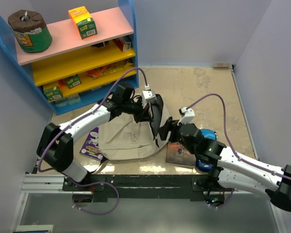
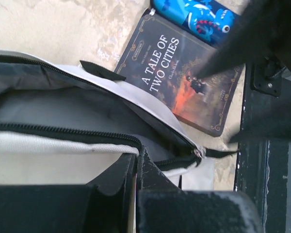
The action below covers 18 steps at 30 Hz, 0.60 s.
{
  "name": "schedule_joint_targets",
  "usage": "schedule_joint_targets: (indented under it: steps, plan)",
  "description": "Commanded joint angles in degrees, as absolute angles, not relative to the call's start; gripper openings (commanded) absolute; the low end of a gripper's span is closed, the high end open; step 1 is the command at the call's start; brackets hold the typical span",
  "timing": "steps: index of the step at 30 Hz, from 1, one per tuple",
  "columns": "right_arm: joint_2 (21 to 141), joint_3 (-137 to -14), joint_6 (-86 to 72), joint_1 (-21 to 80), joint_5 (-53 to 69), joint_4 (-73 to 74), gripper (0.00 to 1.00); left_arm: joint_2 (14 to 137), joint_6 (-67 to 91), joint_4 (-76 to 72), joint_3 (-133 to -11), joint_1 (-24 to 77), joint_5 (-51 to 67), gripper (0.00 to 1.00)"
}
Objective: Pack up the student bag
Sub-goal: Unzip the student bag at the center of the board.
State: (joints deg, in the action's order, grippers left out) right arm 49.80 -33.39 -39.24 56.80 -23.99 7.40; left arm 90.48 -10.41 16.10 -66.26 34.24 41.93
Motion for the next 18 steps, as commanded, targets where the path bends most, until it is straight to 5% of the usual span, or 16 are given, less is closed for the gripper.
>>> schedule_joint_targets:
  steps: [1, 18]
  plan:
    - [52.7, -38.6, -33.1, 48.0, -26.2, 9.8, 0.74, 85.5, -15.5, 20.2, -67.6, 33.9, 45.8, 0.00]
    - [91.1, -61.0, -9.1, 36.5, -17.3, -2.0, 0.88, 80.7, -30.7, 38.9, -68.1, 33.9, 56.9, 0.00]
